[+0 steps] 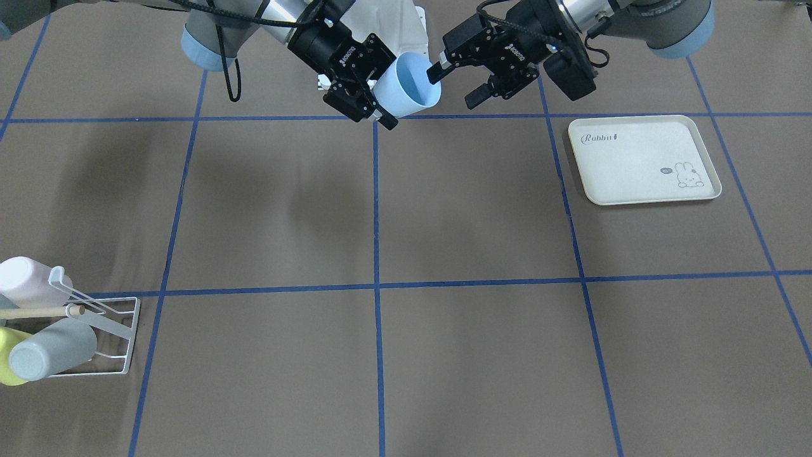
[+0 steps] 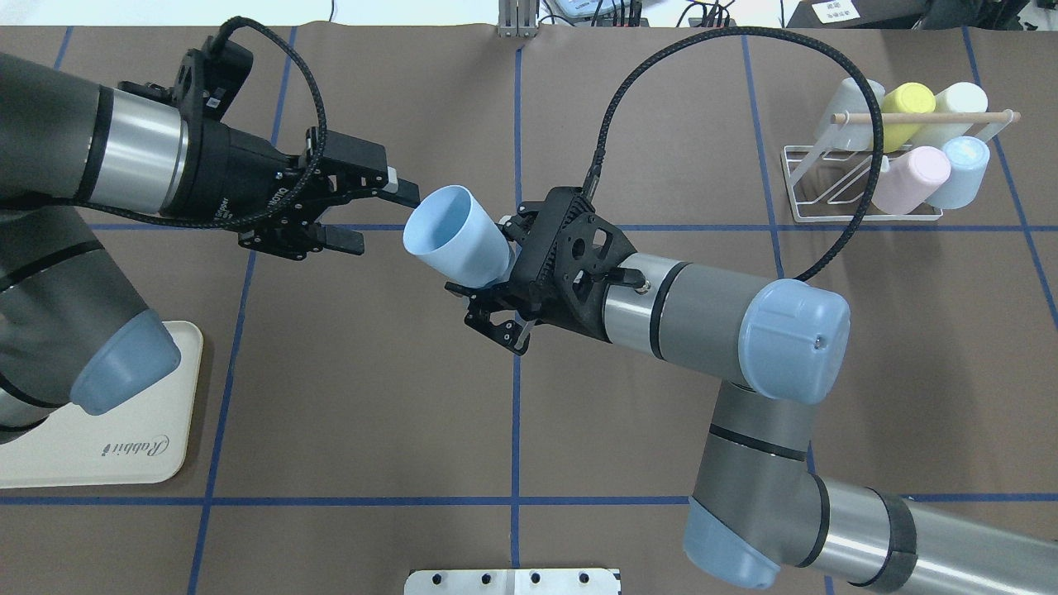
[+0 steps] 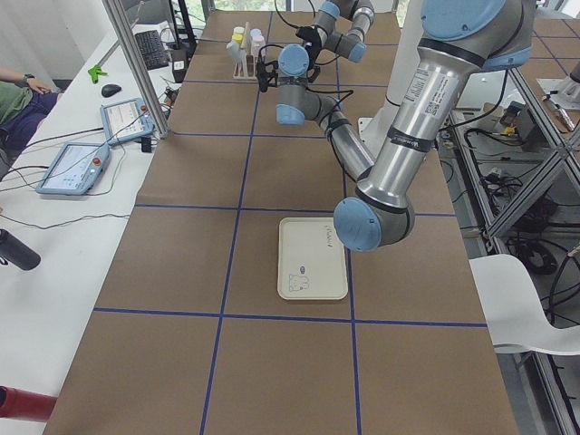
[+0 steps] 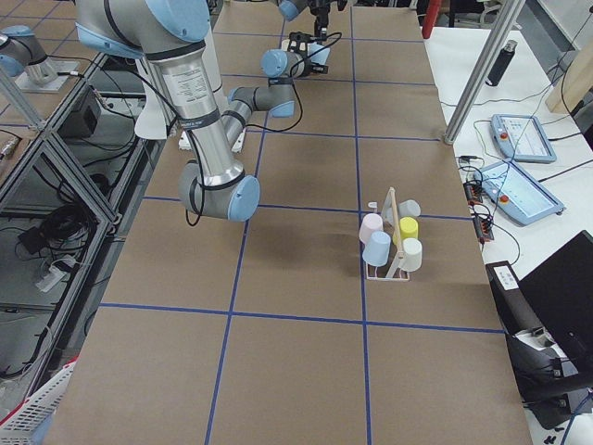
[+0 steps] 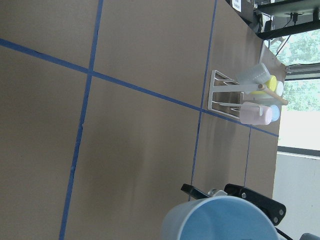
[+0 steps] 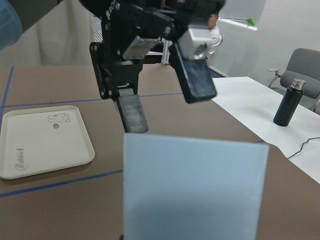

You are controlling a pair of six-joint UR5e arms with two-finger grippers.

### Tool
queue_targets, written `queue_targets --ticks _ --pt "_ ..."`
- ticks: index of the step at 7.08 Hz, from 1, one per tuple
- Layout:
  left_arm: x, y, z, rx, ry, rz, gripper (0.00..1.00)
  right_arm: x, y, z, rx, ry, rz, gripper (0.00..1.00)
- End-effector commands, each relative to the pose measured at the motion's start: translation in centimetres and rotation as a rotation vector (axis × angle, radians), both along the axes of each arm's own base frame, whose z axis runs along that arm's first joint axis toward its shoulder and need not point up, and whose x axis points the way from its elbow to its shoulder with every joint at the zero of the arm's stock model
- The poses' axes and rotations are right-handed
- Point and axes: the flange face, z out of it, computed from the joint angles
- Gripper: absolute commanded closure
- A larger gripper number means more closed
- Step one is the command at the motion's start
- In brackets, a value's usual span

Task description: Transfer IKEA cup to right arm and place on rack

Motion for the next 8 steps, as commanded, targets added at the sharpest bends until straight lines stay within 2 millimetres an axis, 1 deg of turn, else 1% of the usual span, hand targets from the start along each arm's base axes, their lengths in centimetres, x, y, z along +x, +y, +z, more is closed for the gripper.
queue_targets --ticks 1,2,3,4,5,6,7,8 --pt "-2.3 -1.3 6.1 0.046 -0.115 -0.032 0.00 1.6 -2.3 0.3 -0.077 0.148 0.045 0.51" --pt "-3.5 -1.9 9.6 0.086 -0.204 -0.042 0.00 3.9 -3.4 -0.3 -0.139 0.263 0.080 0.57" --pt "-4.9 -2.6 13.0 0.121 -0.311 -0.039 0.00 6.4 -4.7 -0.2 -0.211 0.377 0.076 0.61" --pt "-7.2 -3.1 17.0 0.176 -0.411 -0.032 0.00 9.0 -7.0 0.8 -0.294 0.466 0.055 0.63" --pt "-10.5 -3.1 21.6 0.238 -0.514 -0.021 0.00 11.6 -9.4 2.2 -0.352 0.552 0.060 0.65" --pt "-13.7 -2.9 25.3 0.291 -0.596 -0.004 0.00 13.1 -10.7 3.4 -0.325 0.683 0.059 0.65" --pt "-16.0 -1.8 28.5 0.350 -0.649 0.028 0.00 15.0 -12.2 4.9 -0.324 0.804 0.061 0.67" --pt "-19.6 -0.8 31.9 0.421 -0.708 0.046 0.00 17.4 -13.7 6.2 -0.290 0.925 0.057 0.67"
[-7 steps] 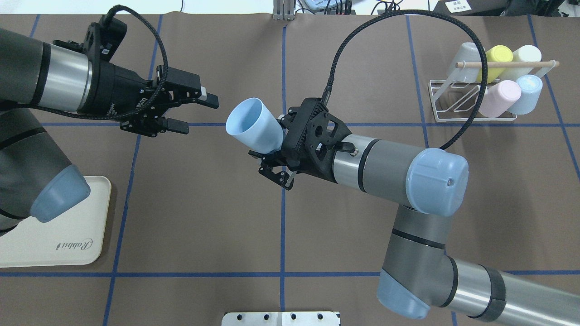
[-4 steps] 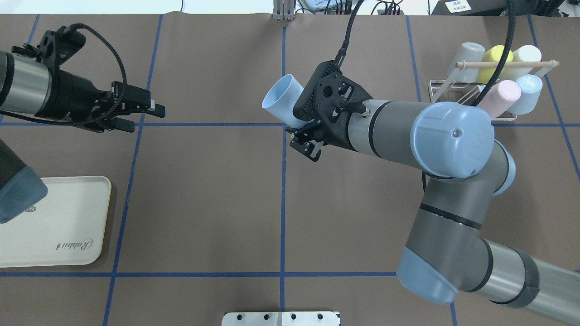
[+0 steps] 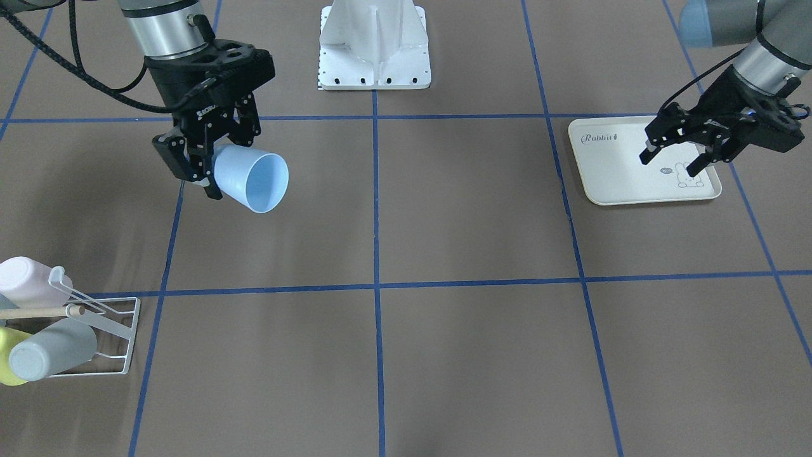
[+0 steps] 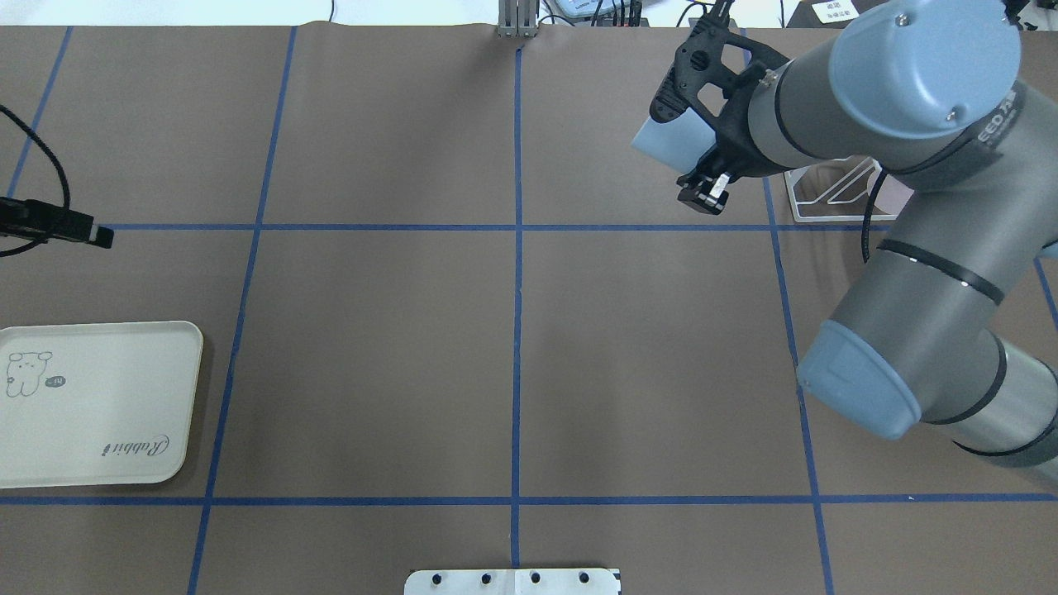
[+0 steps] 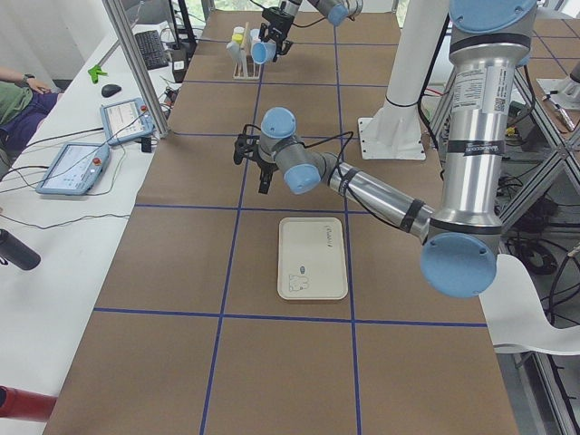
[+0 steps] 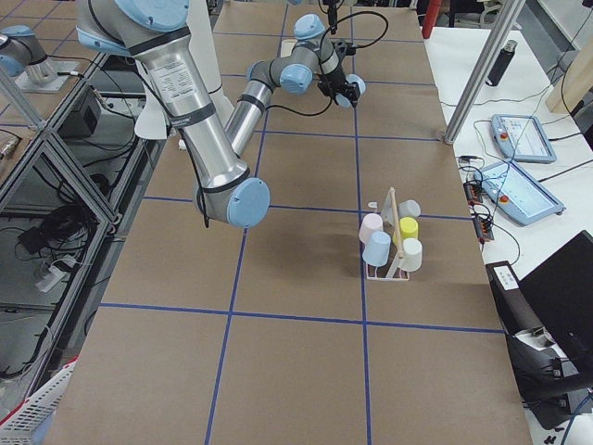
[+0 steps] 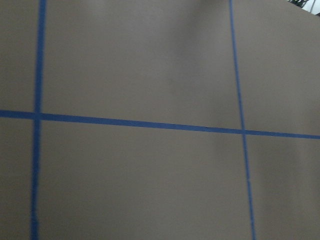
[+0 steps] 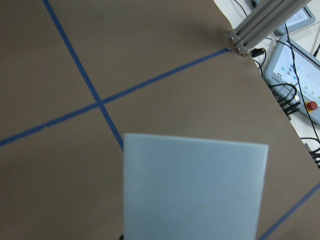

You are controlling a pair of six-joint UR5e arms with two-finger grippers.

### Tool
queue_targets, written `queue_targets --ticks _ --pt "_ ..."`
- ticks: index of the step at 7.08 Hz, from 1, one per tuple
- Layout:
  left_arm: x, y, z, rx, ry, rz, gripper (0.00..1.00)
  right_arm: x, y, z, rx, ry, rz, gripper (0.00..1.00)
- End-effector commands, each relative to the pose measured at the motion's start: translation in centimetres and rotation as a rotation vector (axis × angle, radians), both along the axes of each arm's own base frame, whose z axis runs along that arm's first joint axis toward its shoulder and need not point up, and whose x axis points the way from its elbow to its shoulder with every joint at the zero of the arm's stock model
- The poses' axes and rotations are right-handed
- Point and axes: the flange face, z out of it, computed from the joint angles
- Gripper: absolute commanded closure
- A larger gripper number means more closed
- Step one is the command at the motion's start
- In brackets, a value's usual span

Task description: Transfer IKEA cup to right arm and place on rack

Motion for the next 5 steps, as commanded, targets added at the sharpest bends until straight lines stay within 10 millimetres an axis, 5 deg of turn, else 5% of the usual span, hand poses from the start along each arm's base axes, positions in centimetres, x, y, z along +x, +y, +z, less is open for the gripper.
queue_targets --ticks 1,2,5 --pt "-6.2 1.7 5.8 0.099 -0.107 0.054 0.00 5.1 -3.0 2.8 0.026 0.250 -0.078 0.66" --pt "-6.3 1.8 6.0 0.086 -0.083 0.067 0.00 7.4 -4.1 4.2 0.043 0.405 -0.112 0.61" --pt "-6.3 1.7 5.7 0.082 -0.075 0.064 0.00 9.7 -5.3 7.5 0.105 0.831 -0.274 0.54"
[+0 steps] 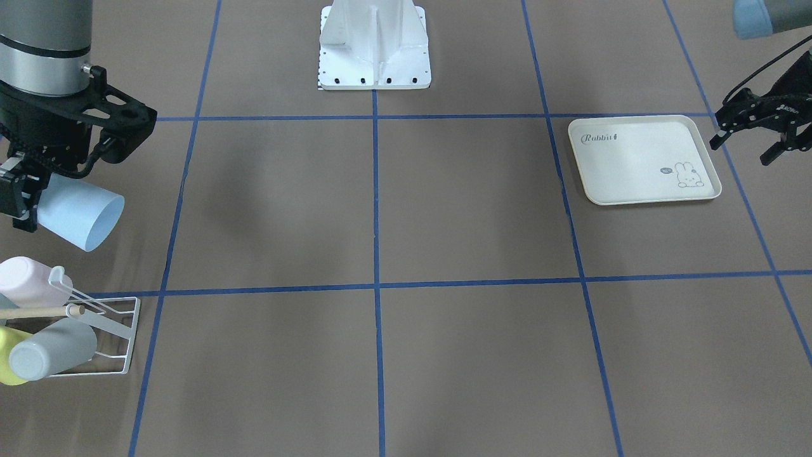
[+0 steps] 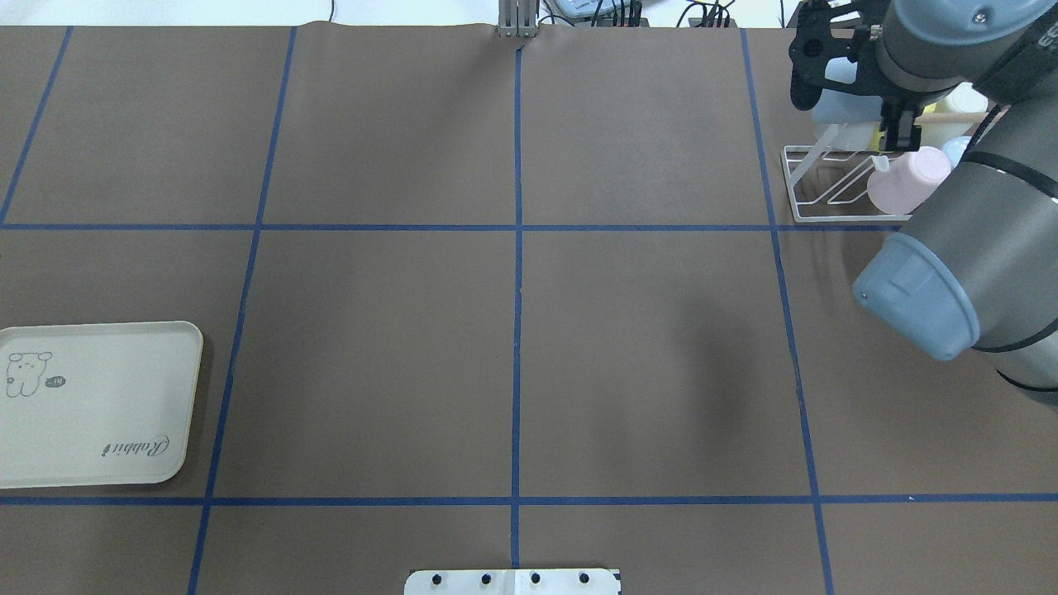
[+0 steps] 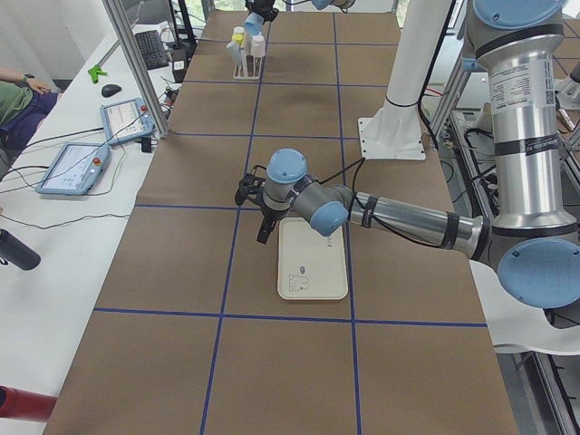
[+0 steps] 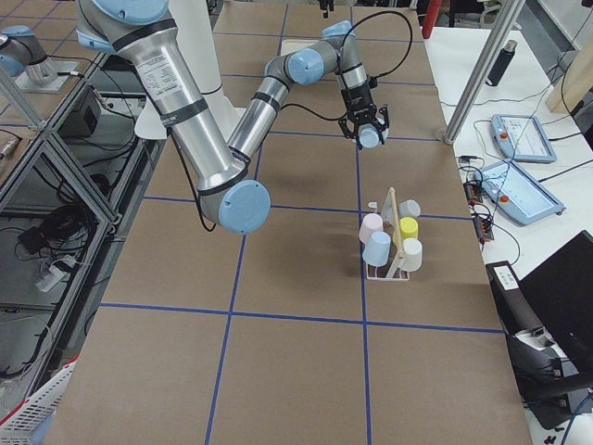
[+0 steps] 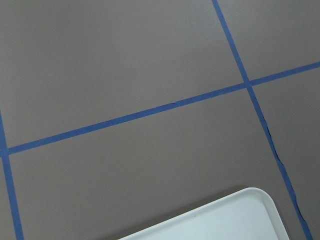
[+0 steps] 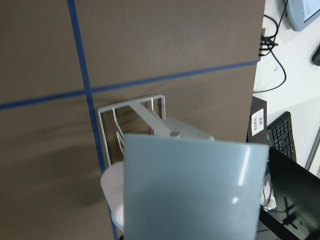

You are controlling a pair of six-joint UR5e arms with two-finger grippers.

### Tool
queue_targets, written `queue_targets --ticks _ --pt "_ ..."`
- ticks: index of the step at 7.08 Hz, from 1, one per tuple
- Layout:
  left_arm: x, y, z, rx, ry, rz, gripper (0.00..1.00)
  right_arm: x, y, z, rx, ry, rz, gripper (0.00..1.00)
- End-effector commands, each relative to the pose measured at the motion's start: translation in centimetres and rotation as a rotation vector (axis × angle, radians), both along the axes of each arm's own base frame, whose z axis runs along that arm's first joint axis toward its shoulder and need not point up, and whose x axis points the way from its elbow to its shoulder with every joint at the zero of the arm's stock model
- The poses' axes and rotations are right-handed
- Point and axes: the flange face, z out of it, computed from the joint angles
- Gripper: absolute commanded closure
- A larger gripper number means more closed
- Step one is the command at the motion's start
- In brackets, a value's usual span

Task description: Transfer IKEA cup to right arm and place on rack

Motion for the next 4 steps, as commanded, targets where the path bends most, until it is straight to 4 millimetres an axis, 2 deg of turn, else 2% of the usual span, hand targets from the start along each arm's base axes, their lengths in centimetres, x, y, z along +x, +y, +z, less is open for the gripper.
queue_targets --ticks 1,4 --pt "-0.1 -0.1 0.0 -0.001 0.001 -0.002 0.00 1.3 -1.1 2.3 0.031 0.258 -0.105 0.55" --pt "0.1 -0.2 -0.2 0.001 0.003 0.000 0.00 -2.9 -2.6 6.3 0.034 0.503 -0.214 0.57"
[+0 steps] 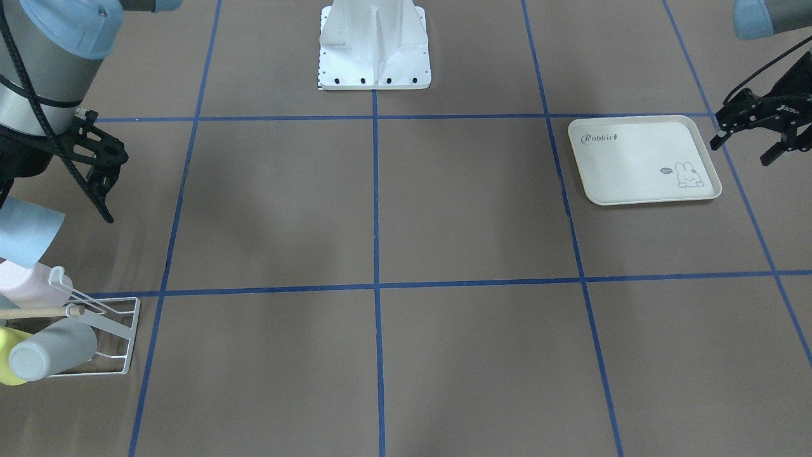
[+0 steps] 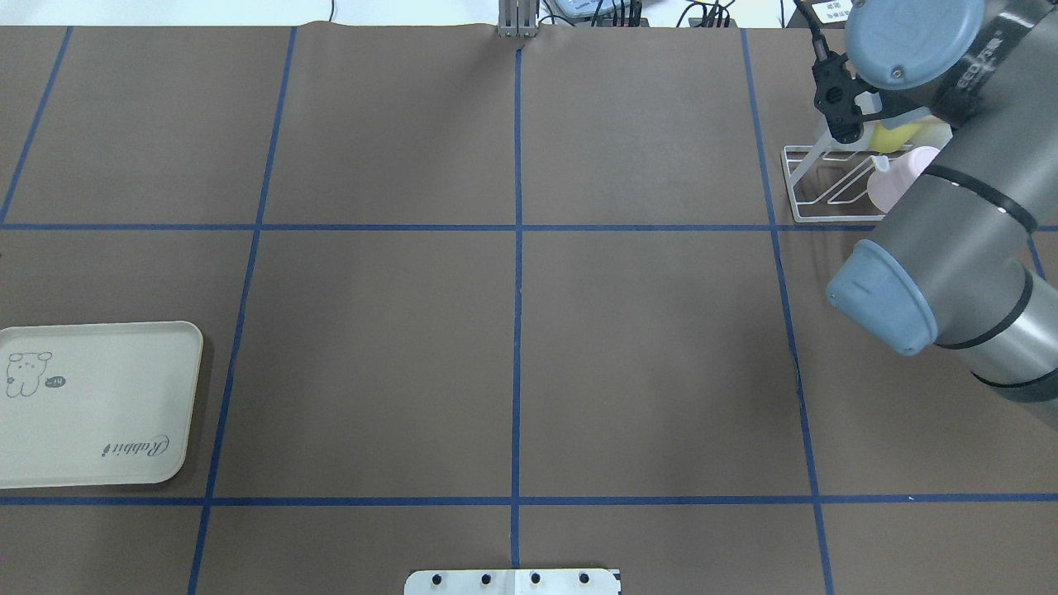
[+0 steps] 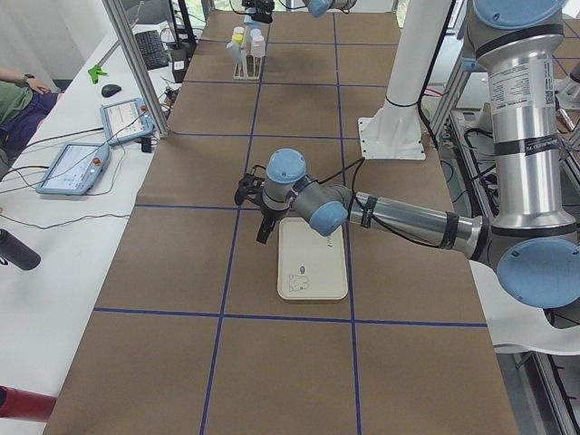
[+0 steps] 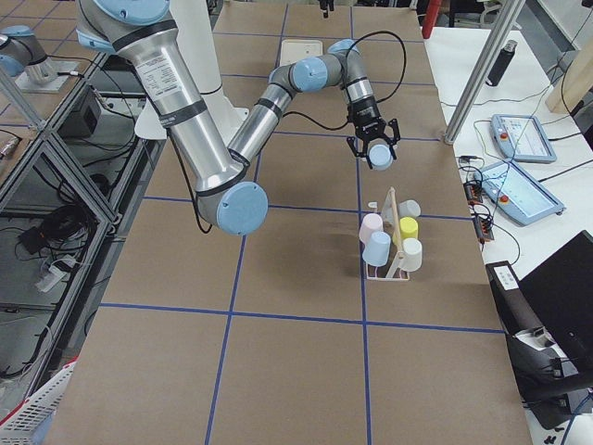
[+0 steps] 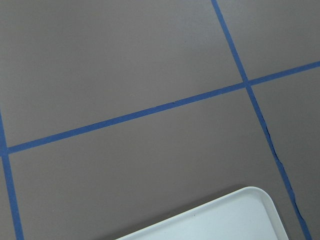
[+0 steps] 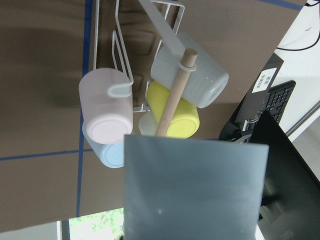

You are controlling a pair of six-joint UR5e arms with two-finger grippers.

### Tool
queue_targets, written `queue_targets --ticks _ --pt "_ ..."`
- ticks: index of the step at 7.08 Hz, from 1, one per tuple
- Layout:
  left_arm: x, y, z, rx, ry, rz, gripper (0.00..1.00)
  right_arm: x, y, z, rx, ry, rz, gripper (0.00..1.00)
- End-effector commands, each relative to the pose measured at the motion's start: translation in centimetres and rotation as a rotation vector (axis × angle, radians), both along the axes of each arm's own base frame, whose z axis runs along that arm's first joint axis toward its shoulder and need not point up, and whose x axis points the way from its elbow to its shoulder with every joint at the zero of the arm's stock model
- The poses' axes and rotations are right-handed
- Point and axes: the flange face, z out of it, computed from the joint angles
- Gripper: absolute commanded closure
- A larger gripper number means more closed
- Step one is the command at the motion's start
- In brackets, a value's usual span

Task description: Transfer IKEA cup to right arm and place on rack

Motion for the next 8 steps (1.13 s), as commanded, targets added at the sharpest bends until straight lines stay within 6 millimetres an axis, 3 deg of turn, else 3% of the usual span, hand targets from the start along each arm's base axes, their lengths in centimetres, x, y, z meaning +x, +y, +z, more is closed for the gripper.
queue_targets --ticks 1,4,8 --pt "0.0 -0.1 -0.2 0.002 0.002 0.000 0.00 -3.3 -0.7 3.4 -0.004 0.158 -0.048 0.57" --pt "0.1 -0.2 -0.4 0.005 0.004 -0.001 0.00 -4.9 0.6 8.2 -0.018 0.278 -0.074 0.49" --pt "0.2 -0.4 -0.4 0.005 0.004 0.001 0.00 -6.6 1.0 9.8 -0.034 0.300 -0.097 0.47"
